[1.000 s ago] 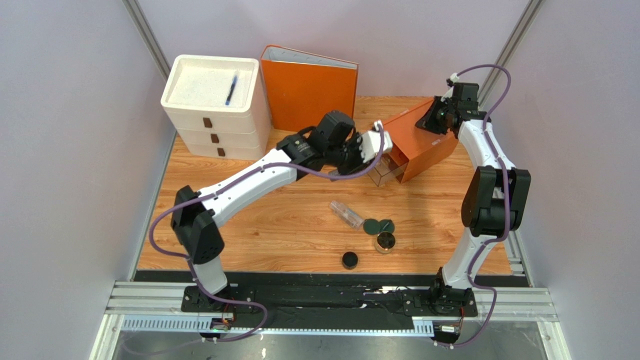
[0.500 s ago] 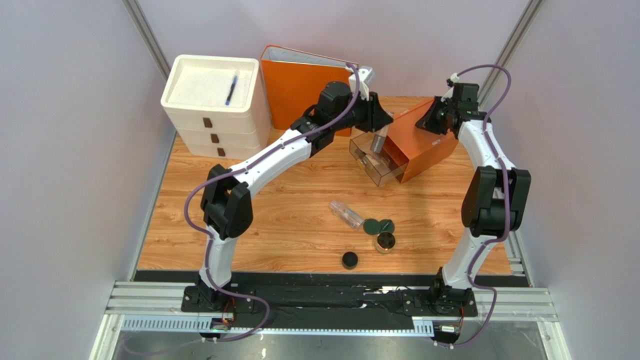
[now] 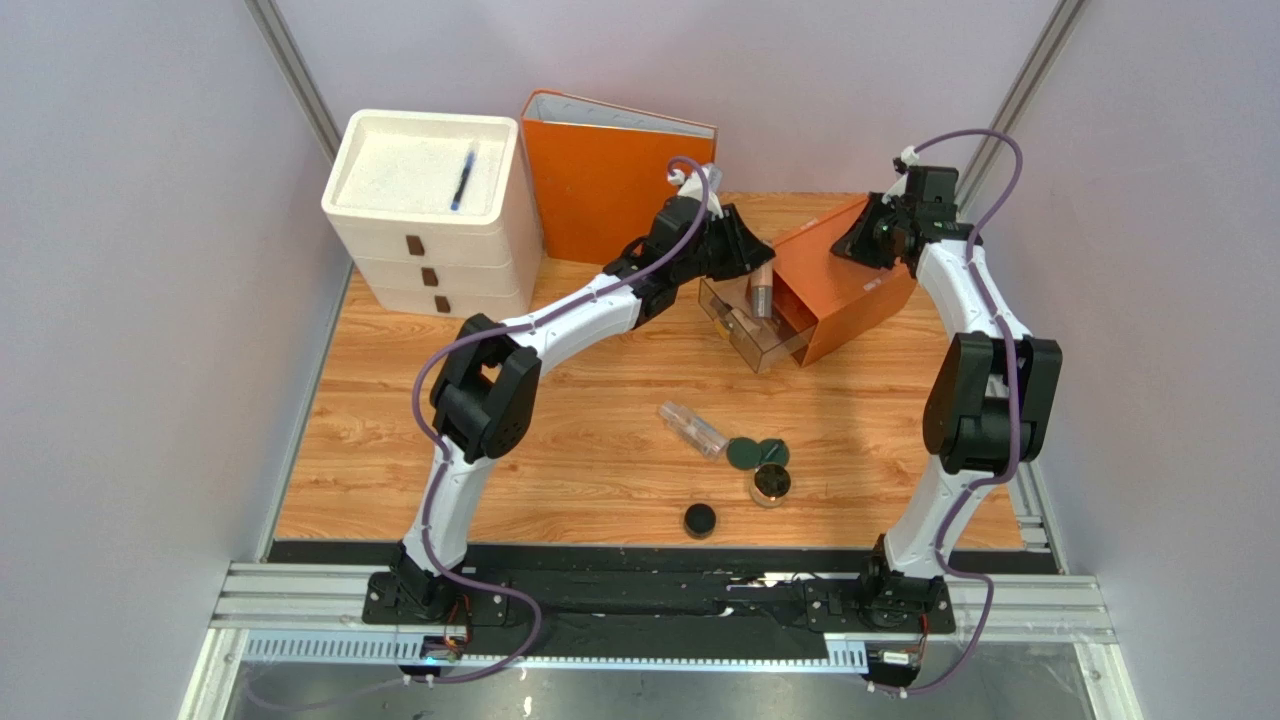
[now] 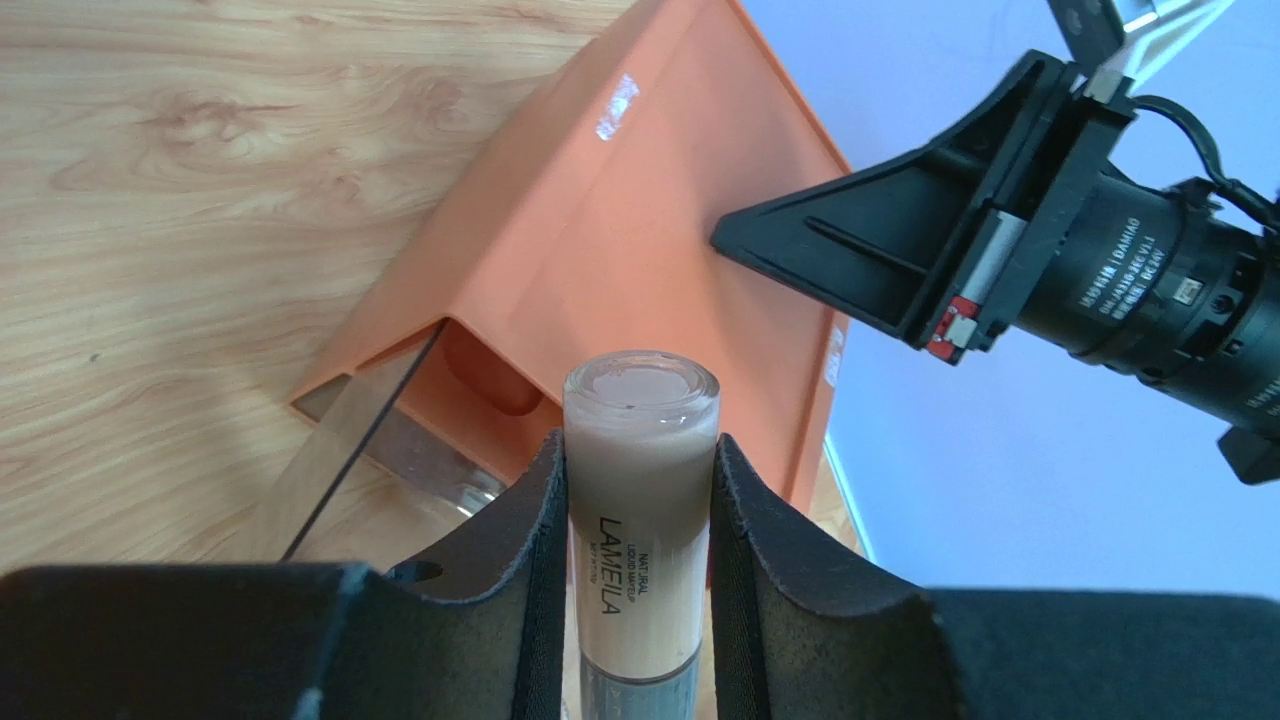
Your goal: Organize the makeup
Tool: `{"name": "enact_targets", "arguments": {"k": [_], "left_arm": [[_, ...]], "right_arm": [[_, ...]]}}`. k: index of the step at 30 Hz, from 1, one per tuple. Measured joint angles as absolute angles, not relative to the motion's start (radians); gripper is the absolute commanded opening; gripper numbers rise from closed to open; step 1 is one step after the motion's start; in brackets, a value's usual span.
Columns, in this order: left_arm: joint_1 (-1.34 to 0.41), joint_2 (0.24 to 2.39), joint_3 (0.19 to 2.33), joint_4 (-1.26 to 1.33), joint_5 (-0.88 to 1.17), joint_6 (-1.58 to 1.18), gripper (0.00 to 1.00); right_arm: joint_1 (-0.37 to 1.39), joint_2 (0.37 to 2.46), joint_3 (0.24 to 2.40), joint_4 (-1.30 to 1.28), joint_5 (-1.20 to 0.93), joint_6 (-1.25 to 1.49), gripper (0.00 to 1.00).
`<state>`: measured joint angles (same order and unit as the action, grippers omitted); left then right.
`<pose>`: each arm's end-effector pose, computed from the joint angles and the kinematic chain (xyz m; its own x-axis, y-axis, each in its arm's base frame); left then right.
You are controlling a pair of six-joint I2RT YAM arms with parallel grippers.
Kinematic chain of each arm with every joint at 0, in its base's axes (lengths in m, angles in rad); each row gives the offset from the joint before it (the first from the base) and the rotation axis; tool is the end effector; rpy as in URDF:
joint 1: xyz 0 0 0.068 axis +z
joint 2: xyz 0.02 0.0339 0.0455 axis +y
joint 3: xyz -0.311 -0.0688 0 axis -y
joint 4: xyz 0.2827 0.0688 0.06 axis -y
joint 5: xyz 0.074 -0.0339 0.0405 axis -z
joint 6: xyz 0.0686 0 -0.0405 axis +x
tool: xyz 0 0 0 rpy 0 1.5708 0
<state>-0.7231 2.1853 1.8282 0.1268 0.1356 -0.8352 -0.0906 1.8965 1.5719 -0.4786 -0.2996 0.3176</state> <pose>0.4612 -0.4194 0.2926 -0.6741 -0.3849 -0.6304 0.3793 0.5520 -0.7426 0.5033 -0.0254 0.2744 -0.7175 0.3648 -0.5934 0.1120 0.9012 0.4186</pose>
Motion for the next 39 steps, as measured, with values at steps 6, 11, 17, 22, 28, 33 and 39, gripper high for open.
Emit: {"name": "enact_targets", "arguments": {"k": [6,11,17,22,28,33,39], "left_arm": [[-0.724,2.185,1.827,0.123,0.121,-0.821,0.67],[-0.725,2.183,1.826,0.125,0.126,-0.804,0.68],[-0.725,2.096,1.72,0.13,0.135,-0.688,0.67],[-0.725,1.883,1.552,0.083,0.205,-0.411,0.67],[-0.743,1.624,1.392,-0.089,0.347,0.018,0.67],[-0.821,1.594,1.321,-0.304,0.384,0.344,0.68],[-0.913,1.721,1.302,-0.48,0.362,0.574,0.67]], "right_arm": [[-0.091,1.897,1.572,-0.479,-0.301,0.318,0.0],[-0.091,1.898,1.573,-0.478,-0.302,0.318,0.0],[-0.093,1.899,1.574,-0.478,-0.308,0.318,0.0],[-0.093,1.9,1.575,-0.479,-0.309,0.318,0.0],[-0.094,1.901,1.577,-0.481,-0.311,0.318,0.0],[-0.096,1.903,1.578,-0.481,-0.318,0.318,0.0],[-0.097,1.903,1.577,-0.48,-0.321,0.318,0.0]]}}
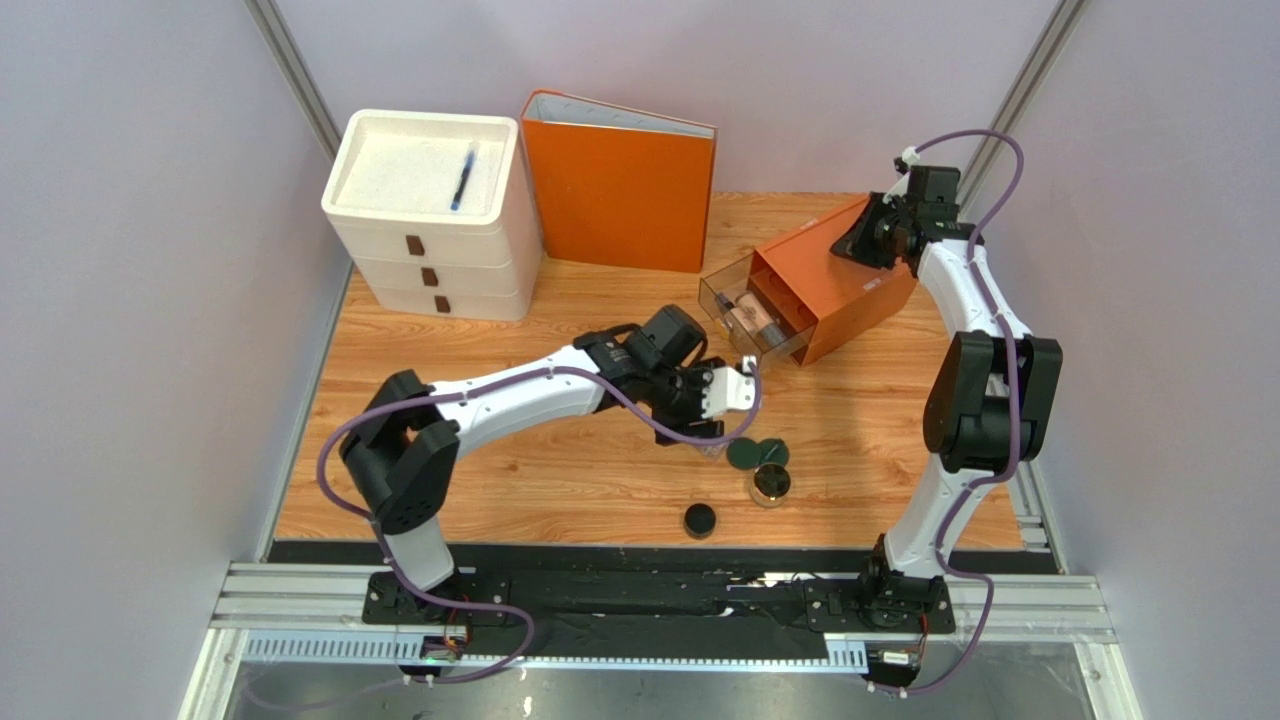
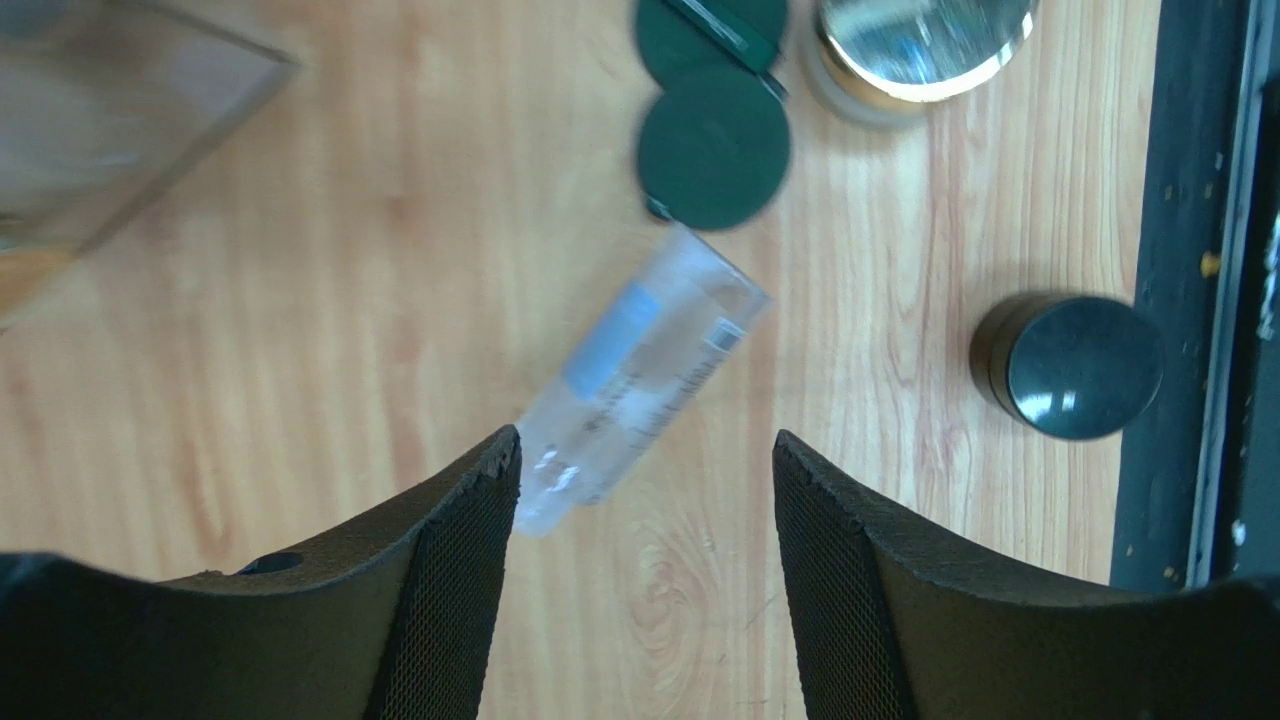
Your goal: Organize the makeup
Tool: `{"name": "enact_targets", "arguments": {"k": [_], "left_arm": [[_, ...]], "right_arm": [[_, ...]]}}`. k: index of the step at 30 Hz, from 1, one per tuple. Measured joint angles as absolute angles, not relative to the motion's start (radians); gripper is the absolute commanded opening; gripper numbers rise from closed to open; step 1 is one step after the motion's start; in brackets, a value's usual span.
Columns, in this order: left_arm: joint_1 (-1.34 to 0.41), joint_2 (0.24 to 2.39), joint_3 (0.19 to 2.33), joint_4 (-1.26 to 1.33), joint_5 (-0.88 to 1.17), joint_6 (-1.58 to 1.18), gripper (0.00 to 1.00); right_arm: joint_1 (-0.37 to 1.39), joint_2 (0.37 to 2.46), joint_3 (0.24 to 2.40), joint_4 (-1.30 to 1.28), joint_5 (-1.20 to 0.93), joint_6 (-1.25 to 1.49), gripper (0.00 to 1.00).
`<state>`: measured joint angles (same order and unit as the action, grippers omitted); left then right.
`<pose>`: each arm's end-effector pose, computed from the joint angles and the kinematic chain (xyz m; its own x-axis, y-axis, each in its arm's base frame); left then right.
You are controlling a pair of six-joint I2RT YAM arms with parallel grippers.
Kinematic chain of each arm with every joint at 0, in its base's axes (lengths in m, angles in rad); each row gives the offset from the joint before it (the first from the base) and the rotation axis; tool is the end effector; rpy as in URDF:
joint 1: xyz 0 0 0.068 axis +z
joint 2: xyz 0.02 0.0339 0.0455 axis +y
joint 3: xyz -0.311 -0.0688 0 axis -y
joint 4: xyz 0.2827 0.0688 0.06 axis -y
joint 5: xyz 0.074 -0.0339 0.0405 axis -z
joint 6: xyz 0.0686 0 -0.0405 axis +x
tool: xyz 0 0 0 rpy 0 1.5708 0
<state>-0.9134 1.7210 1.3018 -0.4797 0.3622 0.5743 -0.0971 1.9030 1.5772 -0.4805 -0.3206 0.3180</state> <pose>0.2467 -0.3593 0.2526 0.0738 0.7357 -0.6733 0.9944 -0.0034 0.1053 0.5045 -0.0274 0.2735 -0.7214 0.3684 -0.5864 0.1058 0.8954 0.4325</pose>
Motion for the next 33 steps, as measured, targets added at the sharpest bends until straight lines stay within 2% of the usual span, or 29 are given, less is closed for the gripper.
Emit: {"name": "enact_targets", "arguments": {"k": [12,13,15,17,18,19,20,33], "left_arm": [[-0.981,1.913,1.369,-0.52,0.313,0.694,0.65],[-0.981,1.925,1.371,-0.513,0.306,0.697,0.63],[-0.982,1.947,1.372,-0.509,0.3,0.699,0.54],[-0.982,1.97,1.378,-0.515,0.294,0.706,0.37],[-0.982,1.983,1.389,-0.527,0.299,0.714,0.27],[-0.982,1.987,1.398,-0.535,0.298,0.712,0.04],[-0.983,1.996,1.413,-0.548,0.3,0.717,0.0],[-0.986,1.934,1.384,-0.64,0.259,0.631,0.0]], "right_arm": [[-0.098,1.901,1.573,-0.476,-0.323,0.319,0.0],[-0.098,1.901,1.572,-0.475,-0.324,0.319,0.0],[-0.099,1.901,1.571,-0.473,-0.325,0.319,0.0],[-0.099,1.901,1.571,-0.473,-0.326,0.319,0.0],[-0.099,1.901,1.571,-0.473,-0.326,0.32,0.0],[-0.099,1.901,1.571,-0.473,-0.326,0.32,0.0],[-0.099,1.901,1.571,-0.473,-0.326,0.321,0.0],[-0.1,1.902,1.572,-0.473,-0.328,0.323,0.0]]}}
